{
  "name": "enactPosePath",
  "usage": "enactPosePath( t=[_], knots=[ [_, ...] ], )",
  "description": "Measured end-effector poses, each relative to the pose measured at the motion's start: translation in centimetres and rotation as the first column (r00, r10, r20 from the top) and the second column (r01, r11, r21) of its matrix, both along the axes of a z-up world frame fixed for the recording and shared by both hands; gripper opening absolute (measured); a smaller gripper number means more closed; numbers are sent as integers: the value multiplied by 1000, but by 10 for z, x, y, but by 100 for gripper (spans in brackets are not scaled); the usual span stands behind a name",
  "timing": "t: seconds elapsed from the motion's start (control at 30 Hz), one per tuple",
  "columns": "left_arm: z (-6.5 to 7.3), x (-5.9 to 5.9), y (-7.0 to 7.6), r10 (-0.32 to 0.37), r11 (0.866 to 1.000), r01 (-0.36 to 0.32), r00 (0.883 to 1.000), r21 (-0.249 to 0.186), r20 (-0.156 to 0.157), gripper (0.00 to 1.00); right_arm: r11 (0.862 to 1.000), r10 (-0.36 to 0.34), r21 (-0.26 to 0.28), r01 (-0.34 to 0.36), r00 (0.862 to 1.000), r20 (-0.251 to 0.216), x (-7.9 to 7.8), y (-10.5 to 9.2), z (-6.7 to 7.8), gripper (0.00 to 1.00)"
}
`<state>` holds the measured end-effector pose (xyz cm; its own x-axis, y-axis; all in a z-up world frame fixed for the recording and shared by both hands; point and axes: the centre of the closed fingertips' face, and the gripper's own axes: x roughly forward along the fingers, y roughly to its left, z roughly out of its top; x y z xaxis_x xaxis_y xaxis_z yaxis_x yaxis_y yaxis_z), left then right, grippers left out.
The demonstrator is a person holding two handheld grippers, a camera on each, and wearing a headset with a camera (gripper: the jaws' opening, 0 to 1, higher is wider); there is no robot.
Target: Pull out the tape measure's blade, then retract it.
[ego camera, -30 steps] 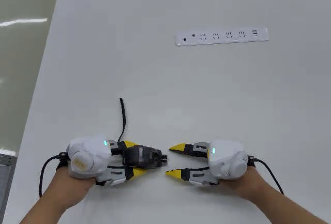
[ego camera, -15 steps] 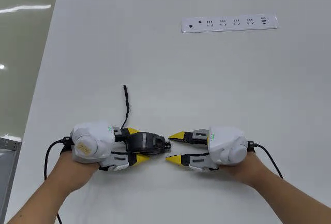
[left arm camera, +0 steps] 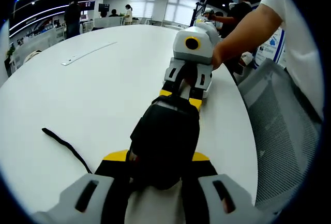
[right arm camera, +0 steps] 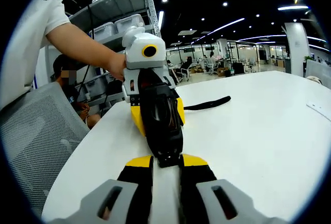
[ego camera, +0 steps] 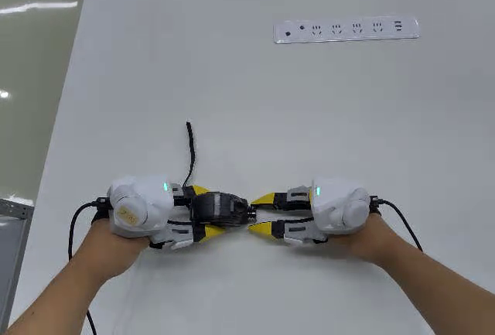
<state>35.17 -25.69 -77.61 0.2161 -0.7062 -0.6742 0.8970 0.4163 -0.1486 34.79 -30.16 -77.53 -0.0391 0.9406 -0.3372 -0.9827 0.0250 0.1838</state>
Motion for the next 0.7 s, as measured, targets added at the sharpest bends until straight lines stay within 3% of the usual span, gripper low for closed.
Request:
enactPosePath(
  t=[0.3,0.7],
  knots=[
    [0,0,0,-3,1000,3,1000,-2,0,35,1000,12,0,-12,1000,-12,2,-1,0,15],
    [-1,1,0,3,1000,-3,1000,2,1,35,1000,-3,-7,3,1000,18,2,2,-3,14]
  ],
)
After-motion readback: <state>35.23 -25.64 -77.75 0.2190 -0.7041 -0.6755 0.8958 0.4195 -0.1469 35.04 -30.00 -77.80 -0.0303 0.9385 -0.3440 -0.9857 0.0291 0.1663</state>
